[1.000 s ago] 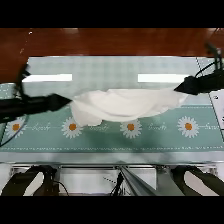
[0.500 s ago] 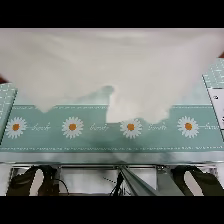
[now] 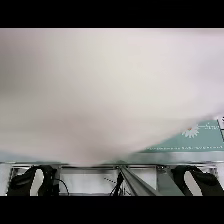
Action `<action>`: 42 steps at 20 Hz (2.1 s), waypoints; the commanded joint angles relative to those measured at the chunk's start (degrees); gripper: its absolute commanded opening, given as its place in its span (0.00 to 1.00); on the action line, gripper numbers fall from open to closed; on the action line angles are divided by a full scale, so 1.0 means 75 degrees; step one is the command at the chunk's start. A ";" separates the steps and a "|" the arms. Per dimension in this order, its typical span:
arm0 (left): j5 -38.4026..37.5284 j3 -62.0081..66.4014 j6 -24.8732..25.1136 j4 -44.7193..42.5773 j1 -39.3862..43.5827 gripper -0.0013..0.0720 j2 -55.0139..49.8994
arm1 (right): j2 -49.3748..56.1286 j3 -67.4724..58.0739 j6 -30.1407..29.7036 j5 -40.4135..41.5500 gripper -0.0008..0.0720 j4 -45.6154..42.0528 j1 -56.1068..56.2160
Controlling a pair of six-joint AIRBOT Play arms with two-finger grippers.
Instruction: Fold the shirts.
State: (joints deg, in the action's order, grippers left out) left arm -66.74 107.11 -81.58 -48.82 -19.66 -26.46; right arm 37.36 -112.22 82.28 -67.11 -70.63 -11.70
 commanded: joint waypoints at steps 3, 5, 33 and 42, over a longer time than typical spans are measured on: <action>-0.2428 0.0306 -0.0452 -0.1067 -0.0012 0.05 -0.0169 | 0.0192 -0.0280 -0.0041 -0.2323 0.04 -0.1539 0.0003; -0.2850 0.0198 -0.0452 -0.1064 -0.0012 0.05 -0.0423 | 0.0600 -0.0280 -0.0128 -0.2943 0.04 -0.1218 0.0003; -0.0874 -0.4392 0.0895 -0.0026 0.1711 0.05 -0.8897 | 0.9670 -0.0271 -0.0006 -0.2865 0.04 0.0752 0.0006; -0.2614 -0.2894 0.0571 -0.0478 0.1201 0.55 -0.9081 | 0.9361 -0.0274 -0.0335 -0.4368 0.68 0.1565 -0.0201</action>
State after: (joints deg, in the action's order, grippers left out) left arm -78.17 79.94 -75.57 -49.54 -7.86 -94.17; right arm 109.45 -114.26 81.84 -93.38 -61.10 -12.34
